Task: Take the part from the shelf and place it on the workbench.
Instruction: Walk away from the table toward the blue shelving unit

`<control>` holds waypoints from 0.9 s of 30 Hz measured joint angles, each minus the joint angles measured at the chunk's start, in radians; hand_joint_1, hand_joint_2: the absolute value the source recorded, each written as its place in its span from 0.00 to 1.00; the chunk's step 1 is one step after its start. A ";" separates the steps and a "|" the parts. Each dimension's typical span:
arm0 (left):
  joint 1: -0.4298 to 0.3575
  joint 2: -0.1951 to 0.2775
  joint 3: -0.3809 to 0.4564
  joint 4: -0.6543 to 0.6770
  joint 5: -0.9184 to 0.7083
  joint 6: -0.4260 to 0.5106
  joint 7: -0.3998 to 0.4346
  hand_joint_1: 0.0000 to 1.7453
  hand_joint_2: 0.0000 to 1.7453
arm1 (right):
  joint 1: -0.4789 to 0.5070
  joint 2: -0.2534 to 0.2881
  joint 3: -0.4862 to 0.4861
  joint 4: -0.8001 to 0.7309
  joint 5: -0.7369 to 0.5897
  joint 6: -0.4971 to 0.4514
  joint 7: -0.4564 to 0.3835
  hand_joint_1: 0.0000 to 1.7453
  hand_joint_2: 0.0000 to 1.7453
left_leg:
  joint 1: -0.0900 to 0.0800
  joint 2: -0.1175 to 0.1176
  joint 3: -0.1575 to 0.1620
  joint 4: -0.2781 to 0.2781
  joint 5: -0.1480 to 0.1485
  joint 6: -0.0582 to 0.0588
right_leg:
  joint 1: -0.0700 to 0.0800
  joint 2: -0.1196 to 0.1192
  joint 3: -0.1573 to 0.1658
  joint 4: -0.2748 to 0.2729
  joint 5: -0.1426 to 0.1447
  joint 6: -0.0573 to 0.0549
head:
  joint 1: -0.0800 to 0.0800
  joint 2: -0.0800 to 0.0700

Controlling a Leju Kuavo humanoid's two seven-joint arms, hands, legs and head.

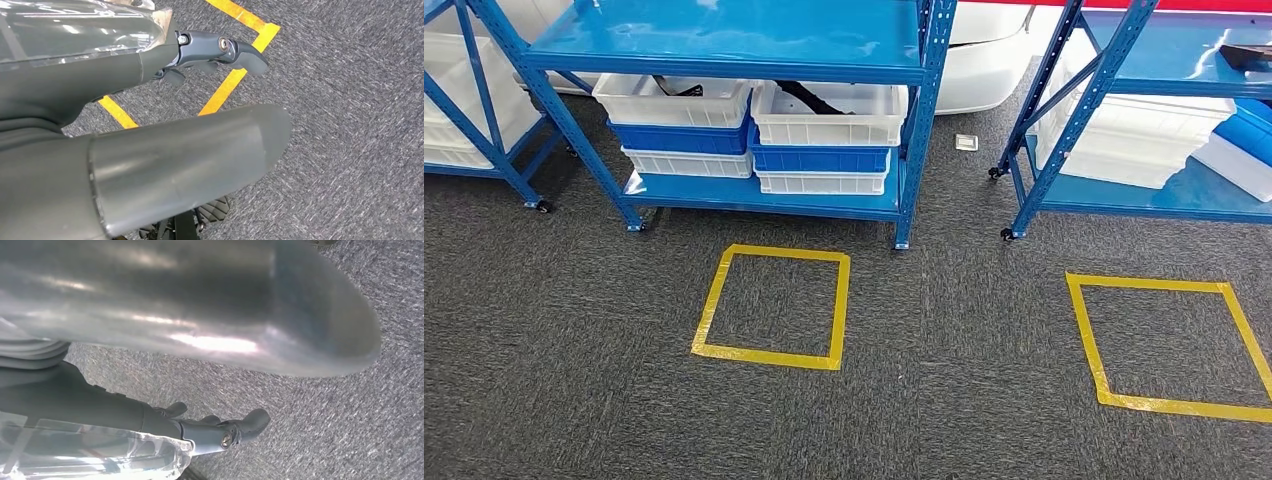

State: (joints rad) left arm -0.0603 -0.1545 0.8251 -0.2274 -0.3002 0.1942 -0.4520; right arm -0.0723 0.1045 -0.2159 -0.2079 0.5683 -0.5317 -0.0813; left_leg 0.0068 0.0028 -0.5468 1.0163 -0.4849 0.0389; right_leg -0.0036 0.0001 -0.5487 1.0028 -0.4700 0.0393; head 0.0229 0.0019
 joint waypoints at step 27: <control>-0.008 -0.006 0.019 0.000 0.005 -0.003 -0.009 0.00 0.00 | 0.002 -0.004 -0.006 0.000 0.015 0.000 0.002 0.00 0.00 | 0.026 0.003 0.006 0.126 -0.122 -0.055 | -0.023 0.000 0.022 -0.012 -0.006 -0.033 | -0.006 0.000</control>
State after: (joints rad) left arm -0.0678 -0.1600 0.8442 -0.2277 -0.2956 0.1911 -0.4609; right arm -0.0698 0.1003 -0.2224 -0.2075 0.5837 -0.5314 -0.0797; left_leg 0.0325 0.0056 -0.5405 1.1425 -0.6073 -0.0157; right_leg -0.0262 0.0004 -0.5262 0.9905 -0.4763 0.0059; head 0.0168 0.0019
